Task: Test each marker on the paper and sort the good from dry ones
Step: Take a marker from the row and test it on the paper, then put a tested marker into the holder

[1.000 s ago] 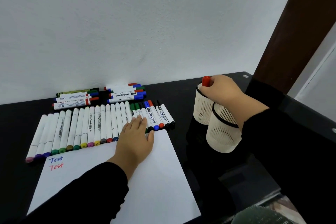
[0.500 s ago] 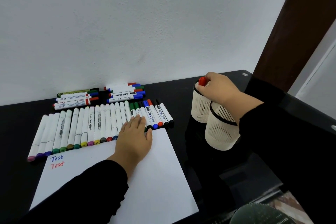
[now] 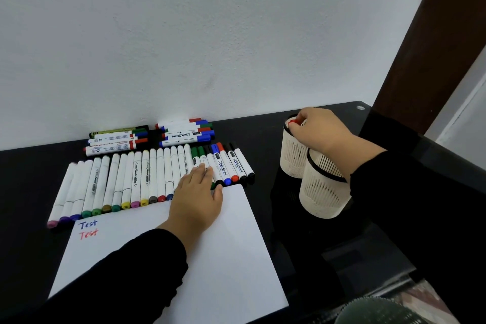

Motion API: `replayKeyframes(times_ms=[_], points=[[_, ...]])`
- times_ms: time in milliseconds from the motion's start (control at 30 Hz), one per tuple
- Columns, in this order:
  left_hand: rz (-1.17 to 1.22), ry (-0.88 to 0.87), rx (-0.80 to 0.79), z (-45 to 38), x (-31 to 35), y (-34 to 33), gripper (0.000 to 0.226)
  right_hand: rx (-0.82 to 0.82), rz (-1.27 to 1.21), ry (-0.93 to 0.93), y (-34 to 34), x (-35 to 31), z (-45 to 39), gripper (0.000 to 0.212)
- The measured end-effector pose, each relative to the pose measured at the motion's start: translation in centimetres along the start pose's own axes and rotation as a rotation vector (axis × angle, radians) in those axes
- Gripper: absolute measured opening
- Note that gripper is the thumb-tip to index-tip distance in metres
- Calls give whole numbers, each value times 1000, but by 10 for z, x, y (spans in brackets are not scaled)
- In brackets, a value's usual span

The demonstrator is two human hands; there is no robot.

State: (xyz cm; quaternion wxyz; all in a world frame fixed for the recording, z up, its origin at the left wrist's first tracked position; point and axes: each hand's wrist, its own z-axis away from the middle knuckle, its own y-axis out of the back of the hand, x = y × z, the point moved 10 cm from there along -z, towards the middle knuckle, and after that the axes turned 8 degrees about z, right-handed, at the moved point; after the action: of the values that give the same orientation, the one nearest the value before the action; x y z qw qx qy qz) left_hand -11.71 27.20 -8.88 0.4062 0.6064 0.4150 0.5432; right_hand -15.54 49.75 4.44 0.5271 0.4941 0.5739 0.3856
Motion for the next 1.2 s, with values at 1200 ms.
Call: replayKeyframes(times_ms=[1200], points=[[-17, 101, 130, 7, -110, 41, 84, -118, 176, 535, -118, -200, -35, 20]])
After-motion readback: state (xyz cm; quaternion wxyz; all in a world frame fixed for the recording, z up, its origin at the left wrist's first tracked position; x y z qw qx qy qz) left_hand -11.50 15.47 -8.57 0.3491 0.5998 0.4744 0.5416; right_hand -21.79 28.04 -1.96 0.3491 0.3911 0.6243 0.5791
